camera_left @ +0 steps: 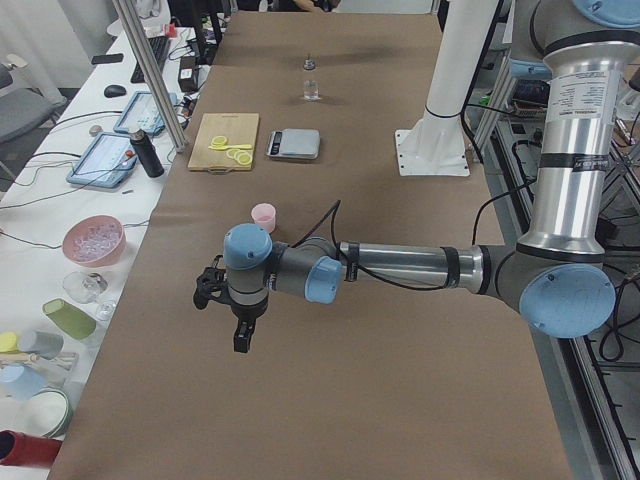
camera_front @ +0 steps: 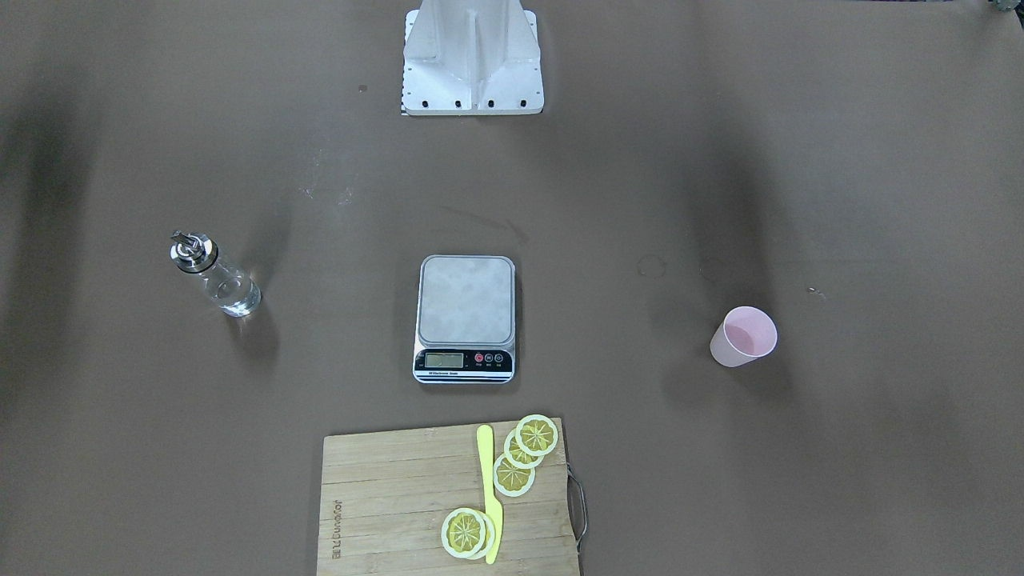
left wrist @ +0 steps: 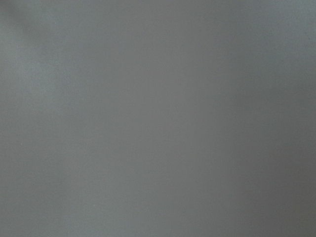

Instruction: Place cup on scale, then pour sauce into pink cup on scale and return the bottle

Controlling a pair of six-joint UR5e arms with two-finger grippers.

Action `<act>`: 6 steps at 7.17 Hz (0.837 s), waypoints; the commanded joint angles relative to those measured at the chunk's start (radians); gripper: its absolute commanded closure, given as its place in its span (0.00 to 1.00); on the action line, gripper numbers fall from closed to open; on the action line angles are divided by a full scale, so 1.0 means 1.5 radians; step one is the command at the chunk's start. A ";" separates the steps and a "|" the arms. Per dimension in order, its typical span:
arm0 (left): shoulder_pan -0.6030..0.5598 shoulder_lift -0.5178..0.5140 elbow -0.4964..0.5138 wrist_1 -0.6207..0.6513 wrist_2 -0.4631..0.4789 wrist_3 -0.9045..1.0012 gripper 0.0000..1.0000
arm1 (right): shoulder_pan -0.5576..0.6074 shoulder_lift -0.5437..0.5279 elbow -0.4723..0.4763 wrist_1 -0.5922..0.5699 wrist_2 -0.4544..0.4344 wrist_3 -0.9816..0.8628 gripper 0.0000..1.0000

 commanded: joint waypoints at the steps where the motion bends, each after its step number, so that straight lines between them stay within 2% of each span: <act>1: 0.000 -0.001 0.002 0.002 -0.001 -0.001 0.01 | -0.005 0.012 -0.002 -0.001 -0.001 0.001 0.00; 3: 0.003 -0.013 -0.004 0.019 -0.006 -0.010 0.01 | -0.018 0.024 -0.002 -0.001 -0.002 0.001 0.00; 4: 0.014 -0.053 -0.025 0.093 -0.005 -0.003 0.01 | -0.024 0.024 -0.003 -0.001 -0.006 0.000 0.00; 5: 0.059 -0.099 -0.090 0.242 0.008 -0.003 0.01 | -0.024 0.024 -0.002 0.000 -0.004 0.000 0.00; 6: 0.099 -0.150 -0.183 0.365 0.087 -0.004 0.01 | -0.024 0.028 0.005 0.002 0.002 0.001 0.00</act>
